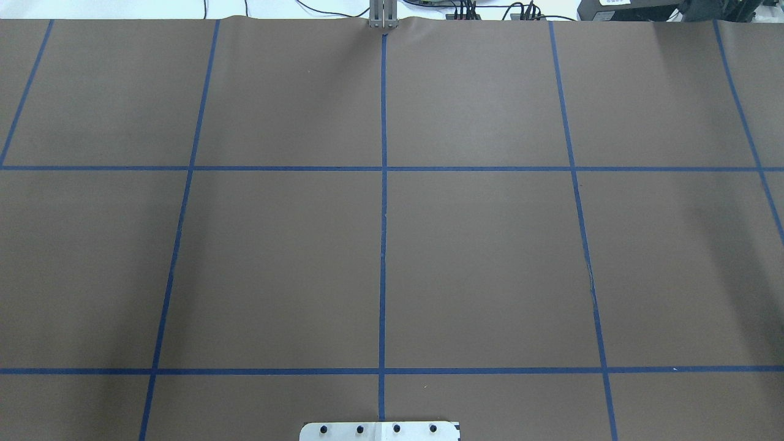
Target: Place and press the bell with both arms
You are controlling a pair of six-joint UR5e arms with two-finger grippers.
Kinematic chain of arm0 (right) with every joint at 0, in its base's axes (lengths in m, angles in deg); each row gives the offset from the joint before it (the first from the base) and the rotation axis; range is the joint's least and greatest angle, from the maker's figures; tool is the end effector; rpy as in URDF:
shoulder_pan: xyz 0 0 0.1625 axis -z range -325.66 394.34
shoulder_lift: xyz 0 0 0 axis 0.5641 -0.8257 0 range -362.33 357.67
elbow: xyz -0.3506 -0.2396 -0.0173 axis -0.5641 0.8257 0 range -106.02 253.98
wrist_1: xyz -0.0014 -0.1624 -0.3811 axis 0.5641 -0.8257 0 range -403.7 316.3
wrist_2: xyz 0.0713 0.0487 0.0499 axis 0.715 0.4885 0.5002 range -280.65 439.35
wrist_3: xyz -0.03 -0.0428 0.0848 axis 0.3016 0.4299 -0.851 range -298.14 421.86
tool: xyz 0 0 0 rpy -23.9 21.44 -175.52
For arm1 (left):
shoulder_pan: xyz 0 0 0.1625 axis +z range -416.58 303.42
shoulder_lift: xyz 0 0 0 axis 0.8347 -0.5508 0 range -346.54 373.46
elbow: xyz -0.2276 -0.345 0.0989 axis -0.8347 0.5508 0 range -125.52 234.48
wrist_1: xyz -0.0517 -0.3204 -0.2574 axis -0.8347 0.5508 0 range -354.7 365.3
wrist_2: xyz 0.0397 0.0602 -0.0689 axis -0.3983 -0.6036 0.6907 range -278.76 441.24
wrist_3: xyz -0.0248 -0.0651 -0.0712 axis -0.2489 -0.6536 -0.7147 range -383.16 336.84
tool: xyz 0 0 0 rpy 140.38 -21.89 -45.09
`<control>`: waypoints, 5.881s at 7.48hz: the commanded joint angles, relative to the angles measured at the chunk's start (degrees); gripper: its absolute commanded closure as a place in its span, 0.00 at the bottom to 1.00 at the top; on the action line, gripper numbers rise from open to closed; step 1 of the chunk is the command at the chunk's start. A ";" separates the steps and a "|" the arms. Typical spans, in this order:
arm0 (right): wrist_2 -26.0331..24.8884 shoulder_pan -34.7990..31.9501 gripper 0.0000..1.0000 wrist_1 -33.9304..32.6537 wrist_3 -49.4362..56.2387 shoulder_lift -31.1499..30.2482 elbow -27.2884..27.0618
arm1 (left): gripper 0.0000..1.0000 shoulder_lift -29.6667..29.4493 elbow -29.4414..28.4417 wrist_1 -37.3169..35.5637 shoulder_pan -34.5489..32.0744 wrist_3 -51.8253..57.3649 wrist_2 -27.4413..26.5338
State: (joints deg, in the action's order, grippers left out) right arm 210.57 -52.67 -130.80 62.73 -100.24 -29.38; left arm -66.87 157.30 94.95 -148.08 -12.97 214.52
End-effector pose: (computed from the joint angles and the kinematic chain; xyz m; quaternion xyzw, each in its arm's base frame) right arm 0.0446 -0.4445 0.6058 0.0616 -0.3523 -0.0571 0.9321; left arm -0.0761 -0.4215 0.6274 0.0602 0.3644 0.0794 0.9259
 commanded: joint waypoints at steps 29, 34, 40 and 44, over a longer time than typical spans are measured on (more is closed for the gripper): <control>0.70 4.92 0.00 7.21 -1.22 1.58 -2.02 | 0.00 13.80 -9.58 5.54 31.45 -5.51 5.24; 1.32 5.09 0.00 7.21 -1.39 1.76 -2.10 | 0.00 13.80 -15.64 11.86 34.28 -7.64 4.97; 1.41 5.27 0.00 7.21 -1.39 1.76 -2.19 | 0.00 13.89 -15.55 20.63 41.13 -23.52 5.24; 1.41 5.36 0.00 7.21 -1.48 1.84 -2.19 | 0.00 16.79 -15.55 23.55 42.54 -24.17 5.24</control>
State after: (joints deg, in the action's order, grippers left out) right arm 211.98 -47.33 -123.59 61.25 -98.40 -31.55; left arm -50.88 141.76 117.97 -105.78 -37.10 219.76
